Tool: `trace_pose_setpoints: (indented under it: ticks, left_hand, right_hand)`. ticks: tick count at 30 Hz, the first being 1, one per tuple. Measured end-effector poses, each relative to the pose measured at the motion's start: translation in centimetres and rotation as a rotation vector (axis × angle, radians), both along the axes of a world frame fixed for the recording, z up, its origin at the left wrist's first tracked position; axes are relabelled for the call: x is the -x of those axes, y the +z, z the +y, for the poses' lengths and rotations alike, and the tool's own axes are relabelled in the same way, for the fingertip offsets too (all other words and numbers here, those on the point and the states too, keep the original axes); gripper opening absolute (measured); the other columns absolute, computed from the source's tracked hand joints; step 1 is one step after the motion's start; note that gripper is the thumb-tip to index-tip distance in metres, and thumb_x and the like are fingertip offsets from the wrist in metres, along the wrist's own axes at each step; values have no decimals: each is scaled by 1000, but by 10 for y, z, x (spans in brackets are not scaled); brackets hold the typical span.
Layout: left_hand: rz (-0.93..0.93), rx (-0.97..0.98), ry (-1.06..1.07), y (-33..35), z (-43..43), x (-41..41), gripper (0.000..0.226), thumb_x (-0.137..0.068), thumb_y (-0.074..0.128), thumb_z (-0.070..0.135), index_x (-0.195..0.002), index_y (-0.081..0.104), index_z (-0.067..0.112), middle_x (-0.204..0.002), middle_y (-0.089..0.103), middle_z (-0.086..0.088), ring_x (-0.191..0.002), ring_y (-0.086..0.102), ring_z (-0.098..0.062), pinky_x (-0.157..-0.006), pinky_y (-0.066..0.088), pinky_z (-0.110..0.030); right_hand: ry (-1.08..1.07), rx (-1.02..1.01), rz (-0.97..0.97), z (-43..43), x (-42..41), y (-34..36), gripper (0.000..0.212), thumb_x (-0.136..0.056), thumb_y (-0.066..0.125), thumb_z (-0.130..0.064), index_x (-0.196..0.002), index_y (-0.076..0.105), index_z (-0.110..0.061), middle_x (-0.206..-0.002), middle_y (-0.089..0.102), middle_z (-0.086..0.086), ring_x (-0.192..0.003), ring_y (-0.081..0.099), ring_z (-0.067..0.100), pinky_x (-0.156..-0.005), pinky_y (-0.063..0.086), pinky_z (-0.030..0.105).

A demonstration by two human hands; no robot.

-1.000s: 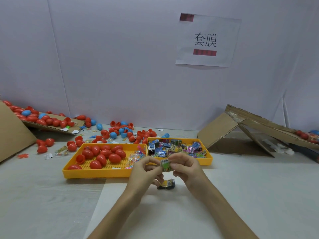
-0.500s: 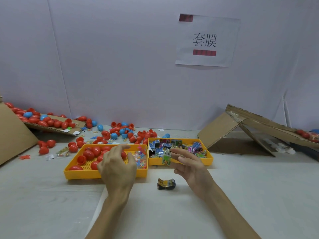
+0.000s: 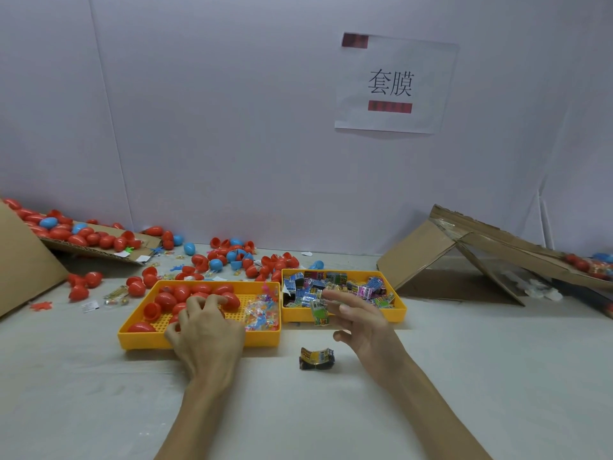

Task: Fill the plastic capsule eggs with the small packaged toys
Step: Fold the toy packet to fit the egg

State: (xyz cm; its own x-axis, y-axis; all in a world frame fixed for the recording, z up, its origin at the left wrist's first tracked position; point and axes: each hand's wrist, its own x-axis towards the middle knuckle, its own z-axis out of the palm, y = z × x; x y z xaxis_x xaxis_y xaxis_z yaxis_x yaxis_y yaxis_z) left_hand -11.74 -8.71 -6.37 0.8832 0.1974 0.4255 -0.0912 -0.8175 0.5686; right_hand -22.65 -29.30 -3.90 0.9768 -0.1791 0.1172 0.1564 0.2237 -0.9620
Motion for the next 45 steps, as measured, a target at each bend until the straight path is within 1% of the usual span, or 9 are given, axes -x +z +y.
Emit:
trace_pose_setpoints:
  ticks: [5,11,13,17,22,26,29,36,45]
  left_hand:
    - [-29,91,-23,-1,1,-4,25,-80,77,10,-101,74,23,-110,59,-6,-103,58,-25,-101,34,-48]
    - [-120,164,-86,-4,2,-6,25,-82,81,14,-105,75,23,-105,71,-7,-102,59,-29,-92,37,-48]
    - [-200,239,-221,0,1,-5,28,-83,82,18,-110,74,16,-102,73,-8,-98,61,-27,-87,47,-47]
    - [-239,492,-630,13,-14,19,20,-84,73,37,-99,73,24,-97,69,12,-84,65,-4,-69,53,-16]
    - [15,721,-868,14,-29,32,13,-82,76,29,-93,74,21,-94,70,-2,-68,72,-19,-62,56,-22]
    - [106,680,-912,11,-31,33,16,-79,78,33,-92,74,23,-86,74,5,-70,72,-16,-62,56,-22]
    - [116,661,-922,8,-33,32,9,-86,78,21,-93,74,23,-84,74,6,-71,72,-17,-58,56,-25]
    - [121,814,-892,12,-31,31,5,-87,76,16,-91,74,16,-81,73,-2,-68,71,-19,-57,56,-24]
    - [168,737,-909,9,-35,34,16,-87,76,18,-102,72,25,-89,75,11,-66,72,-19,-56,55,-22]
  right_hand:
    - [-3,17,7,0,0,-1,39,-78,64,-25,-115,77,-18,-101,72,1,-84,65,10,-65,46,24]
    - [-26,17,16,-1,-1,-1,39,-78,65,-25,-114,77,-18,-100,71,2,-83,64,11,-64,46,23]
    - [-25,14,15,0,-1,-1,40,-78,64,-25,-115,76,-18,-103,72,4,-84,64,12,-65,46,24]
    - [-29,17,10,0,1,0,40,-78,64,-26,-116,76,-20,-110,73,4,-88,66,13,-68,48,24]
    - [8,1,-11,4,2,1,41,-80,63,-26,-118,75,-18,-118,72,10,-96,67,21,-71,49,24]
    - [27,6,-19,4,3,1,41,-82,60,-26,-120,74,-18,-123,70,12,-102,68,24,-73,50,25]
    - [44,10,-11,5,3,1,40,-83,60,-25,-120,74,-17,-122,70,14,-102,68,26,-72,48,26]
    - [-28,36,-6,4,2,2,39,-82,62,-30,-117,75,-19,-121,71,11,-104,68,25,-72,48,25]
    - [24,47,-17,7,2,1,35,-83,62,-27,-114,76,-16,-120,71,15,-107,68,30,-77,51,28]
